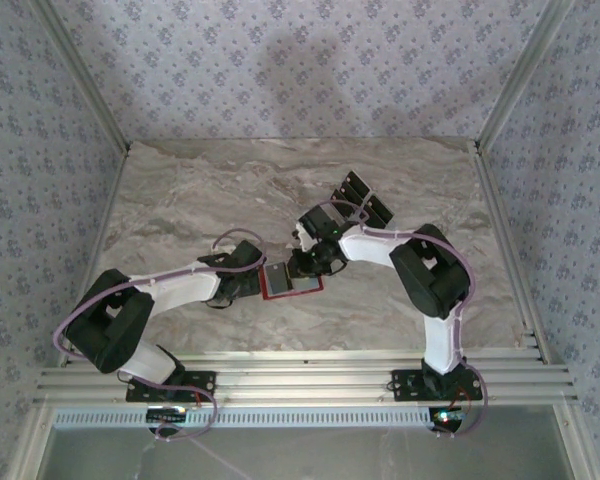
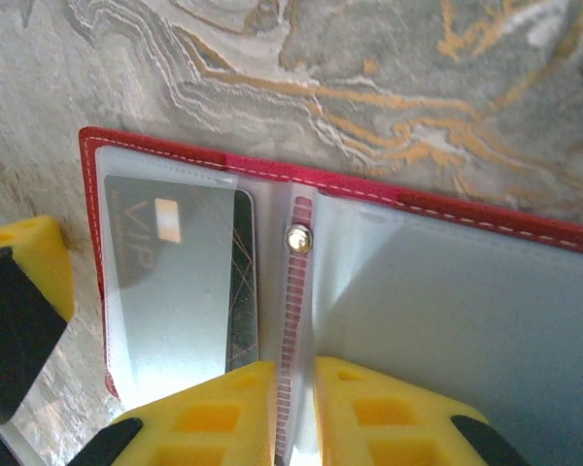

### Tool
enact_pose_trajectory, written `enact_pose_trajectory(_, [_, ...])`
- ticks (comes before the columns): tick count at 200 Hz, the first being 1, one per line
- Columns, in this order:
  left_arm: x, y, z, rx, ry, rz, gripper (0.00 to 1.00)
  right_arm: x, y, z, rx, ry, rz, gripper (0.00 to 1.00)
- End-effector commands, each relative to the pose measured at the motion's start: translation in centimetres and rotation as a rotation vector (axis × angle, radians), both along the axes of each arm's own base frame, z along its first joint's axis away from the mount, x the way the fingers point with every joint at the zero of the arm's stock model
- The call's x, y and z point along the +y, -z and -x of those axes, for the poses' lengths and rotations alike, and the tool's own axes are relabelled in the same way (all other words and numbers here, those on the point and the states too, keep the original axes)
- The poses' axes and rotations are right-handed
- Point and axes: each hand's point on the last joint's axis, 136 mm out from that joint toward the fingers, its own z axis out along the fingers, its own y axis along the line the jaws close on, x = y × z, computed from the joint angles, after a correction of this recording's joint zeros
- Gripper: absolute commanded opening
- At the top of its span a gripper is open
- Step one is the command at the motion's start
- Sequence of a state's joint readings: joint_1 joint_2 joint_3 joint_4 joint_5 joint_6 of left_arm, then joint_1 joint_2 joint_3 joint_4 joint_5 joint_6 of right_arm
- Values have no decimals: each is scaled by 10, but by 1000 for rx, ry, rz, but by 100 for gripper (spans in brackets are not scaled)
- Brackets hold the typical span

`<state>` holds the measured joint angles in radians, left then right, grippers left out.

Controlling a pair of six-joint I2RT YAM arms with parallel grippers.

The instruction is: Put the credit cards into the card holder

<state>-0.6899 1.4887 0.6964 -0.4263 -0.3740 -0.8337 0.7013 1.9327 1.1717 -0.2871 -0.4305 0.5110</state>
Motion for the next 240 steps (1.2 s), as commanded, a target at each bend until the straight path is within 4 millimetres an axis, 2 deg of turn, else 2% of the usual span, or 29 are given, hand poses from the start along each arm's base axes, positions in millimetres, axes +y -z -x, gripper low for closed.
enact_pose_trajectory(1, [-9,12,3,29,35,18,100,-12,3,9,14,24,42,20])
enact_pose_trajectory(38, [-12,10,0,26,45,20,100,-5,-18,7,-52,-10,59,19])
enact_pose_trajectory(54, [-13,10,0,26,49,22,100,-7,-17,11,-62,-25,84,19])
enact_pose_trajectory(57, [-14,9,0,26,49,23,100,0,-26,5,-84,-27,68,19])
enact_pose_trajectory(65, [-14,10,0,27,51,22,100,1,-29,4,-92,-31,72,18])
enact_pose_trajectory(164, [-21,14,1,38,70,18,100,6,-9,15,-44,-40,76,14])
enact_pose_trajectory(212, [-23,19,2,46,74,14,100,17,-8,20,-20,-40,39,13])
enact_pose_trajectory(217, [-24,19,2,46,75,14,100,10,2,28,6,-40,56,13])
enact_pose_trajectory(240, [-25,21,3,51,76,13,100,17,3,31,27,-35,27,13])
